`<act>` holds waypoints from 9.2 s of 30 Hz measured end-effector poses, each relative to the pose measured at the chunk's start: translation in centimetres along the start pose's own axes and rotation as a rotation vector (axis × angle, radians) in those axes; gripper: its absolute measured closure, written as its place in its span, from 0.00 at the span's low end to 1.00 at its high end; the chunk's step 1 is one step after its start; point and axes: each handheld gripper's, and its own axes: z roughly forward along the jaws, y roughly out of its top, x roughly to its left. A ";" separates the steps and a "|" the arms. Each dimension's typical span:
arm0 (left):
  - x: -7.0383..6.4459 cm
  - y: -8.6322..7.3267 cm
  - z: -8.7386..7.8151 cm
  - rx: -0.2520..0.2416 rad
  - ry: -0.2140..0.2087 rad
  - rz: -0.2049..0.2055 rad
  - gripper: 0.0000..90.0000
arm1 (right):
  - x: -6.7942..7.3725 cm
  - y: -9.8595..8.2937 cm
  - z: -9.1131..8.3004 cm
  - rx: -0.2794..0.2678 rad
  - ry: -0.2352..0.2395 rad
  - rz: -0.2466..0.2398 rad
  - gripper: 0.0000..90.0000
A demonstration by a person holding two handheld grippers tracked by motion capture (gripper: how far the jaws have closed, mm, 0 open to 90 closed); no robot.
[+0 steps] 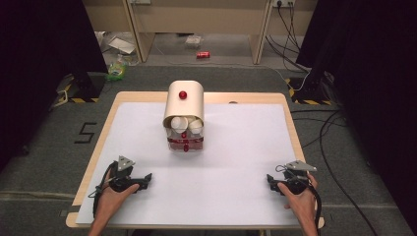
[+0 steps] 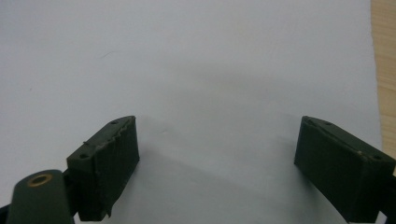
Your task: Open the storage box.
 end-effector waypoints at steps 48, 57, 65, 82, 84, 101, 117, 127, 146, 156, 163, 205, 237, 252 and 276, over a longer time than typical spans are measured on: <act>0.0 0.0 0.0 -0.001 -0.003 -0.001 0.08 | 11.9 10.6 -0.4 -0.199 0.260 -0.192 0.37; 0.0 0.0 0.0 -0.001 -0.004 -0.001 0.08 | 13.3 11.9 -0.6 -0.212 0.301 -0.208 0.40; 0.0 0.0 0.0 -0.001 -0.004 -0.002 0.08 | 14.7 12.9 -0.8 -0.215 0.333 -0.233 0.44; 0.0 0.0 0.0 -0.001 -0.004 -0.002 0.08 | 17.5 14.6 -0.9 -0.243 0.390 -0.295 0.49; 0.0 0.0 0.0 -0.001 -0.004 -0.002 0.08 | 17.7 14.8 -0.9 -0.248 0.393 -0.300 0.50; 0.0 0.0 0.0 -0.002 -0.004 -0.002 0.08 | 19.3 16.8 -0.9 -0.265 0.407 -0.343 0.57; 0.0 0.0 0.0 0.000 -0.004 -0.001 0.08 | 20.2 18.6 -0.2 -0.284 0.427 -0.362 0.61; 0.0 0.0 0.0 -0.001 -0.004 -0.002 0.08 | 20.6 19.1 0.4 -0.282 0.421 -0.361 0.62; 0.0 0.0 0.0 -0.001 -0.004 -0.002 0.08 | 20.5 20.0 2.3 -0.273 0.394 -0.360 0.61; 0.0 0.0 0.0 -0.002 -0.004 -0.002 0.08 | 20.2 20.0 2.0 -0.249 0.408 -0.363 0.61; 0.1 0.0 0.0 -0.001 -0.005 -0.001 0.08 | 20.0 20.1 1.8 -0.237 0.426 -0.364 0.60; 0.0 0.0 0.0 -0.001 -0.005 -0.002 0.08 | 20.7 18.2 -0.7 -0.151 0.490 -0.471 0.60; 0.0 0.0 0.0 -0.001 -0.004 -0.001 0.08 | 21.0 16.2 -1.9 -0.139 0.529 -0.490 0.60; 0.0 0.0 0.0 -0.001 -0.004 -0.002 0.08 | 21.3 15.7 -2.3 -0.132 0.531 -0.517 0.59; 0.0 0.0 0.0 -0.002 -0.004 -0.002 0.08 | 21.1 15.7 -2.5 -0.196 0.535 -0.425 0.46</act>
